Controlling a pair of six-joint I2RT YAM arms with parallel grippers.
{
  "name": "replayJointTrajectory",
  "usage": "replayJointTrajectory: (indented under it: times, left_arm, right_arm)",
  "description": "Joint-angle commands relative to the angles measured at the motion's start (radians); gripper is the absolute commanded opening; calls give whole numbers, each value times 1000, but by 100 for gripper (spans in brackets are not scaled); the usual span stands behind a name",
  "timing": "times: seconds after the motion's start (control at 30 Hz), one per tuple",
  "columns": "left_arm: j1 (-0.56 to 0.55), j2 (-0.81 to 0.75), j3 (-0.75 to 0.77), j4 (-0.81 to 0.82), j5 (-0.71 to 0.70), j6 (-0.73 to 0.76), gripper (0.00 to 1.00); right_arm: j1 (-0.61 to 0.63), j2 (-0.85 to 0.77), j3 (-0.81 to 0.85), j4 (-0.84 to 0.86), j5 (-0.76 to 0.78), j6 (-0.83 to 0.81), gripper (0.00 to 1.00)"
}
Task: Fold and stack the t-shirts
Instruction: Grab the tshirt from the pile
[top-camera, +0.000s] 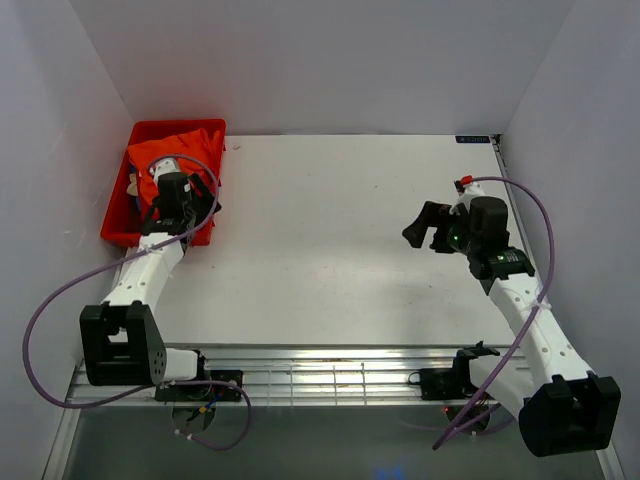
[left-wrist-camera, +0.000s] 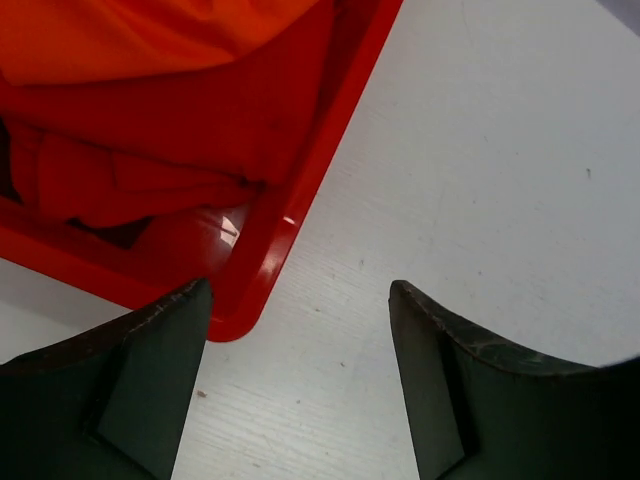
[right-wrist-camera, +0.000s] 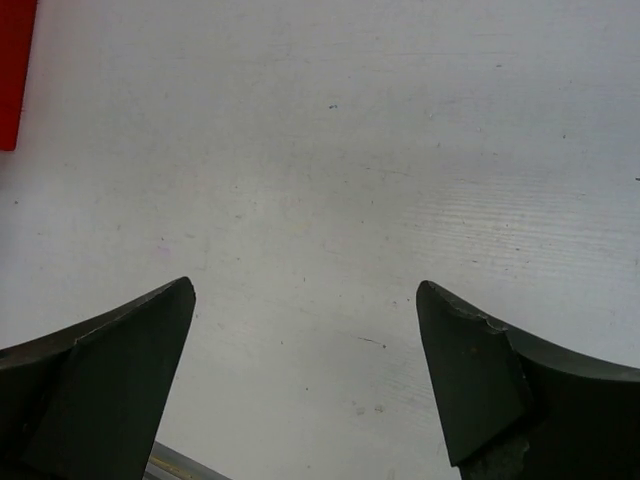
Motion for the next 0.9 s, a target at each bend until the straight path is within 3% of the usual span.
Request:
replayJointTrajectory:
  times: [0.0,0.1,0.13,0.23,0.7,0.87]
  left_arm:
    - [32,68,90,64,-88,57,81]
    - [49,149,139,90,-169,66,73]
    - [53,168,150,111,-187,77,72]
    - [63,228,196,159,-261,112,71]
    - [89,562,397,206,-284,217,67]
    - [92,566,391,229,-283,220,51]
  right_arm:
    - [8,39,3,92,-10,-16,97]
    - [10,69,-16,120,-12,-18,100]
    - [10,78,-19,125,-16,-18,95]
    - [11,111,-37,152,-38,-19,94]
    - [22,148,-83,201,-64,-19,92]
    - [25,132,-89,209,-73,-15,91]
